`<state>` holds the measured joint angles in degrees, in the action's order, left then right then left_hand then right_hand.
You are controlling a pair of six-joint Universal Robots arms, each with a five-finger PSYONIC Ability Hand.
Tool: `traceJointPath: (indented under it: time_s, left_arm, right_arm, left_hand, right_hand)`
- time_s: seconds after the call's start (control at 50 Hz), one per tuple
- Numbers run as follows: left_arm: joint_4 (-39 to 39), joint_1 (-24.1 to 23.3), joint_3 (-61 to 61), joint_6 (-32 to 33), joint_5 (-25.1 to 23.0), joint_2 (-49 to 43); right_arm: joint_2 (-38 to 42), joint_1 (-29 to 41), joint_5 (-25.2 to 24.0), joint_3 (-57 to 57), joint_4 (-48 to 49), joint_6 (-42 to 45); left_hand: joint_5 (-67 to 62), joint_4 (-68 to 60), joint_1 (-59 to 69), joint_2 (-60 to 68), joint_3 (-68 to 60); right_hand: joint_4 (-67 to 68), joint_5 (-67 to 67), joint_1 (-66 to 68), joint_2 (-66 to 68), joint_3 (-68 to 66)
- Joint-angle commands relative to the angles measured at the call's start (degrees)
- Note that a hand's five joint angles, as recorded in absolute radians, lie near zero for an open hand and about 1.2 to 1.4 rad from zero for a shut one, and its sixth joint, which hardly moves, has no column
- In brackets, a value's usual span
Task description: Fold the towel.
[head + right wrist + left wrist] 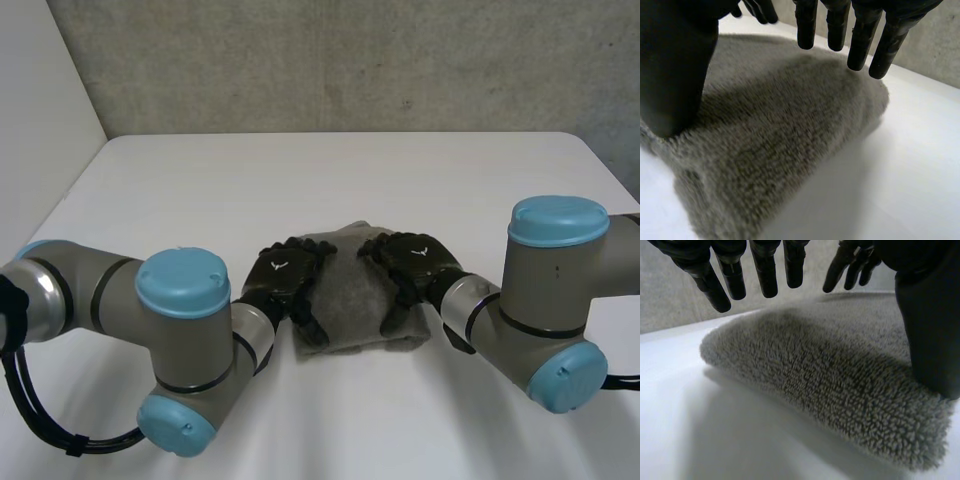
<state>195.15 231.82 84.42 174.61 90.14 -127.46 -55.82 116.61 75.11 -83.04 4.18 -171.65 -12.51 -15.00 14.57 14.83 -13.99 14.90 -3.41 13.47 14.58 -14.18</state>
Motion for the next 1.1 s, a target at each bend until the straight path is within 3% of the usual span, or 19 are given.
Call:
traceJointPath:
  time_s: [0.02,0.14,0.18,0.2,0.24,0.28,0.34,0.38,0.5,0.8,0.9,0.96,1.0,1.1]
  left_arm:
    - [-3.63,0.13,-2.76,0.99,3.54,4.22]
    - [-6.8,1.18,-4.96,0.73,5.84,13.82]
    - [-8.47,1.8,-5.84,0.73,6.54,16.63]
    - [-10.91,2.49,-6.8,0.64,7.15,19.41]
    - [-13.4,3.38,-7.95,0.47,7.68,21.64]
    - [-19.61,5.04,-11.01,0.38,7.94,24.97]
    - [-22.54,5.49,-12.35,0.29,8.03,25.95]
    - [-27.61,5.84,-14.8,0.38,8.12,26.47]
    - [-32.37,6.28,-16.39,0.47,10.4,26.65]
    - [-32.47,6.28,-16.57,0.55,11.55,26.56]
    - [-32.29,6.28,-16.04,0.38,11.46,26.82]
    - [-32.21,6.28,-15.86,0.29,11.2,26.83]
    - [-32.2,6.28,-15.95,0.29,11.2,26.83]
    - [-31.94,6.28,-16.04,0.29,11.2,26.83]
  right_arm:
    - [-4.62,-0.86,0.38,0.16,-0.75,0.79]
    - [-14.05,-1.21,1.62,0.33,-0.92,-0.71]
    - [-20.96,-1.3,7.9,1.47,-0.92,-3.85]
    - [-20.99,-1.3,7.94,1.47,-0.92,-3.87]
    - [-25.28,-1.65,13.63,2.44,-1.36,-5.1]
    - [-26.95,-2.17,15.83,2.53,-1.89,-4.84]
    - [-28.63,-3.14,18.48,3.05,-4.51,-4.66]
    - [-28.81,-3.23,18.58,3.58,-6.27,-4.66]
    - [-28.73,-3.32,18.49,4.46,-9.27,-4.66]
    - [-28.73,-3.15,18.4,3.76,-9.27,-4.75]
    - [-28.02,-2.62,17.35,3.5,-8.92,-4.66]
    - [-24.68,-2.18,13.13,3.23,-8.39,-4.66]
    - [-19.35,-1.57,6.22,3.49,-8.22,-4.57]
    - [-12.31,-1.21,-1.0,3.67,-8.04,-3.7]
  left_hand:
    - [12.3,4.78,-4.36,-4.62,3.78]
    - [11.79,4.28,-3.85,-4.11,3.28]
    - [11.62,4.11,-3.68,-3.94,3.11]
    - [11.62,4.11,-3.68,-3.94,3.11]
    - [11.79,4.28,-3.85,-4.11,3.28]
    - [12.3,4.78,-4.36,-4.62,3.78]
    - [12.3,4.78,-4.36,-4.62,3.78]
    - [12.3,4.78,-4.36,-4.62,3.78]
    - [12.46,4.95,-4.52,-4.78,3.95]
    - [12.46,4.95,-4.52,-4.79,3.95]
    - [12.3,4.78,-4.36,-4.62,3.78]
    - [12.3,4.78,-4.36,-4.62,3.78]
    - [12.46,4.95,-4.52,-4.78,3.95]
    - [12.3,4.78,-4.36,-4.62,3.78]
  right_hand:
    - [-4.9,3.41,-3.47,-4.58,4.18]
    - [-4.9,3.41,-3.47,-4.58,4.18]
    - [-4.9,3.41,-3.47,-4.58,4.18]
    - [-4.9,3.41,-3.47,-4.58,4.18]
    - [-4.9,3.41,-3.47,-4.58,4.18]
    - [-4.9,3.41,-3.47,-4.58,4.18]
    - [-4.9,3.41,-3.47,-4.58,4.18]
    - [-4.9,3.41,-3.47,-4.58,4.18]
    - [-4.9,3.41,-3.47,-4.58,4.18]
    - [-4.9,3.41,-3.47,-4.58,4.18]
    - [-4.9,3.41,-3.47,-4.58,4.18]
    - [-4.9,3.41,-3.47,-4.58,4.18]
    - [-4.9,3.41,-3.47,-4.58,4.18]
    - [-4.9,3.41,-3.47,-4.58,4.18]
